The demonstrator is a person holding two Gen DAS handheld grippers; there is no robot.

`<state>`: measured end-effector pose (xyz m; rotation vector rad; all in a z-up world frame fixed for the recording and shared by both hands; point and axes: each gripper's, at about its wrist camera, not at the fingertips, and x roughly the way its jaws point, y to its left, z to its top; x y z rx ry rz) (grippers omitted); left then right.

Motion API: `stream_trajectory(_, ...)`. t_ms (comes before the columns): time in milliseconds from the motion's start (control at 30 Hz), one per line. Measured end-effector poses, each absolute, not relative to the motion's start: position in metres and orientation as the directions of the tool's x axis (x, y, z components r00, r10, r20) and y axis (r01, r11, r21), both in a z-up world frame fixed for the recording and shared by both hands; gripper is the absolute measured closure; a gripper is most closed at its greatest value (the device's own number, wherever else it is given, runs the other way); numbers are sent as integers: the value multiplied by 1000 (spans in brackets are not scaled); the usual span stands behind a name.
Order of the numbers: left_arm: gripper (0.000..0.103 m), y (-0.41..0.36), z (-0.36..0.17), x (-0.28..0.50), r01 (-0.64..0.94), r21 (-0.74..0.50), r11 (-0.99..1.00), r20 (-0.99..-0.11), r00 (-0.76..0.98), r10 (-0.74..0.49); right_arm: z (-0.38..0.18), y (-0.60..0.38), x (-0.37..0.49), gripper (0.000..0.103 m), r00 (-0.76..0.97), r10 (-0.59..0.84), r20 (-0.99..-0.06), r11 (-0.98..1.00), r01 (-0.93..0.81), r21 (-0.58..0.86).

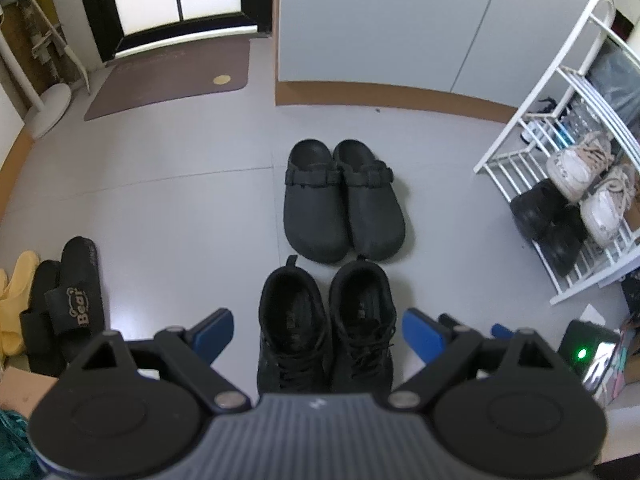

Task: Organize scattered shoes
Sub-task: 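Move the right gripper down to the heels of the black sneakers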

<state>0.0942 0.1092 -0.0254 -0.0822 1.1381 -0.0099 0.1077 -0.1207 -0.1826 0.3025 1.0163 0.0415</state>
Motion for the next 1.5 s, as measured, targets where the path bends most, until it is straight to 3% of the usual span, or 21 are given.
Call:
stream_trajectory(167,10,107,-29,100,-51,-84,995,-901,429,-54,-197,-104,110,9,511,232,-828,946,79,314)
stream_trajectory(467,10,116,-51,109,-88,-74,993,-922,385,-35,-198,-78,125,9,543,260,-798,959,-53,277)
stream_trajectory(767,10,126,-46,112,-113,-86,990,-922,386,-36,-205,-72,122,11,555,244,-795,967,-78,243)
stream_trajectory(833,10,125,-45,111,-108,-87,990,-920,390,-38,-207,-67,121,17,552,257,-793,964,-88,251)
stream_trajectory(1033,10,128,-45,111,-119,-50,992,-925,379,-1,-208,-53,115,21,588,276,-761,961,-150,233)
stream_trajectory(1200,10,132,-43,114,-134,-50,990,-926,378,4,-217,-45,110,34,588,297,-753,955,-180,237)
stream_trajectory(1400,10,138,-49,116,-149,-21,989,-934,356,34,-224,-32,103,41,595,346,-726,938,-230,259)
stream_trajectory(1500,10,141,-48,116,-160,-20,987,-933,357,39,-226,-28,101,50,580,378,-722,925,-261,275)
